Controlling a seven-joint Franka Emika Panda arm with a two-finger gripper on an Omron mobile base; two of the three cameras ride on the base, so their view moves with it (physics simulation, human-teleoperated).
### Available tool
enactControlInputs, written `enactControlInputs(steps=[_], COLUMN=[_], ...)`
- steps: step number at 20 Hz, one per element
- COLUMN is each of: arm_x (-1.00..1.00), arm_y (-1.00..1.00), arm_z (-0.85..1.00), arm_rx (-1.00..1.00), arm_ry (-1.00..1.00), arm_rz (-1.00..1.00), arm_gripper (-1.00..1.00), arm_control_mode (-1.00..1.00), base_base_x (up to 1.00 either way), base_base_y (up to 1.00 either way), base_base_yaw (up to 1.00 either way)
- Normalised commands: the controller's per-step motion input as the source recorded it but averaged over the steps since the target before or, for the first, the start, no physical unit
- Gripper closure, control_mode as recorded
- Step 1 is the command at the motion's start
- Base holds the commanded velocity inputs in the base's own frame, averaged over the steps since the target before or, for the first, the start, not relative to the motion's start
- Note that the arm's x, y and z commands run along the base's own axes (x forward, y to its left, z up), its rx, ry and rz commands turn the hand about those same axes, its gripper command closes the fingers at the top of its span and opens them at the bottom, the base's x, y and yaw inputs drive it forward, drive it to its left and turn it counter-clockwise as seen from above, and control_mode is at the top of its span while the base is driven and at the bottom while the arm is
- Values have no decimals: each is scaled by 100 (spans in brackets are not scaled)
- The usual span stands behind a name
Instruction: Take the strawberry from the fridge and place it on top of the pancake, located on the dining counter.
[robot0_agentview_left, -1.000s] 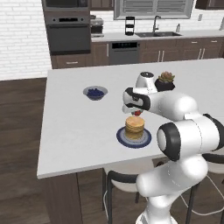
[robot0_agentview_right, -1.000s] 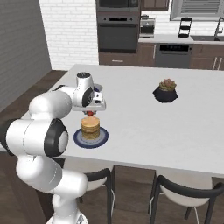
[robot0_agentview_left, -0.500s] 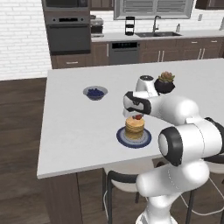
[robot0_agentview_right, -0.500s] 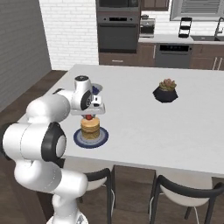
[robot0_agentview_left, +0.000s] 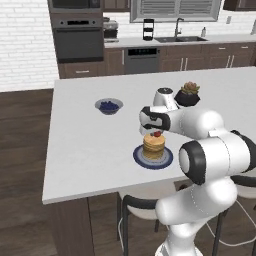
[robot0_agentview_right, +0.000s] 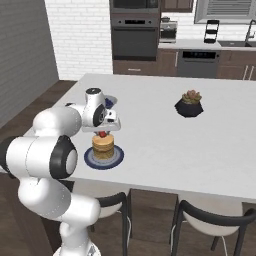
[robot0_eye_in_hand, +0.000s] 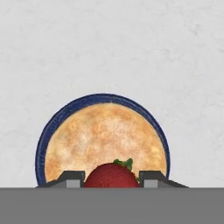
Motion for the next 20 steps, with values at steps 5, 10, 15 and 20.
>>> enactControlInputs(steps=[5, 10, 15, 20], arm_x=[-2, -1, 0, 0], arm_y=[2, 0, 0, 0], arm_z=[-31, -21, -13, -4], arm_rx=[-2, -1, 0, 0], arm_ry=[3, 1, 0, 0], arm_rz=[0, 0, 0, 0], arm_gripper=[100, 100, 100, -100], arm_control_mode=[-100, -100, -100, -100], base_base_x=[0, 0, 0, 0], base_base_y=[0, 0, 0, 0], base_base_yaw=[0, 0, 0, 0])
